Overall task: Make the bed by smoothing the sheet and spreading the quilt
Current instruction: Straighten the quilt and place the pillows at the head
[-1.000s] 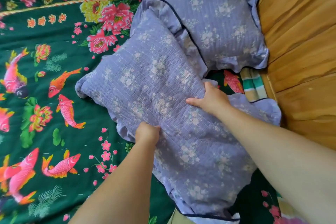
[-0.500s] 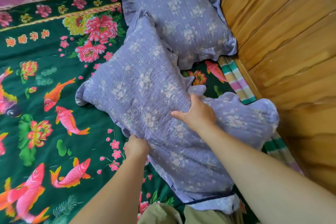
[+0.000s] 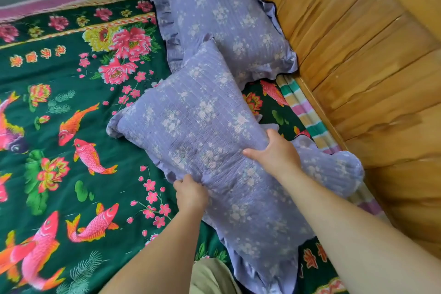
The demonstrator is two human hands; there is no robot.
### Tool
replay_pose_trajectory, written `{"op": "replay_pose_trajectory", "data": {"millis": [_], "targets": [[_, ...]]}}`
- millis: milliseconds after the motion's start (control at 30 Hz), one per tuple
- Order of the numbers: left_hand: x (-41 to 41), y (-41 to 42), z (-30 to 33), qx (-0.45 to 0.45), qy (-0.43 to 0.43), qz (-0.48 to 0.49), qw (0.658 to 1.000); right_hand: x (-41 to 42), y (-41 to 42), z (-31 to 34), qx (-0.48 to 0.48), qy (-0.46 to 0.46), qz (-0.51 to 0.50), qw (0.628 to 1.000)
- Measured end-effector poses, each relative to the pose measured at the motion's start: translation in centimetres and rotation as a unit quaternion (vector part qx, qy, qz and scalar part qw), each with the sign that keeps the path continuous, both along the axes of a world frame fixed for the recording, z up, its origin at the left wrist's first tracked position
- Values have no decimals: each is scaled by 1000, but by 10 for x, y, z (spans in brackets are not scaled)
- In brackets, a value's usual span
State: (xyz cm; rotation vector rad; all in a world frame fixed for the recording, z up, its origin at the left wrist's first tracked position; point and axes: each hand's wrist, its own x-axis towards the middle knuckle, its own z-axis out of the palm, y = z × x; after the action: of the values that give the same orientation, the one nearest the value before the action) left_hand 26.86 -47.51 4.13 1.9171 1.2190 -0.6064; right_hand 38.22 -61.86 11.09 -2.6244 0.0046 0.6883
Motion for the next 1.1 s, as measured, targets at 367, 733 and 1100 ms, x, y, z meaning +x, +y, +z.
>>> {"op": "replay_pose_trajectory", "data": {"millis": [367, 733, 1100], "targets": [[-25, -117, 63, -35, -262, 188, 946, -33, -120, 32, 136, -149, 16, 979], [-5, -199, 127, -29, -363, 110, 925, -20, -223, 104, 187, -284, -32, 940], [0, -235, 128, 53, -240, -55, 968, -4, -285, 77, -47, -174, -21, 983]]}}
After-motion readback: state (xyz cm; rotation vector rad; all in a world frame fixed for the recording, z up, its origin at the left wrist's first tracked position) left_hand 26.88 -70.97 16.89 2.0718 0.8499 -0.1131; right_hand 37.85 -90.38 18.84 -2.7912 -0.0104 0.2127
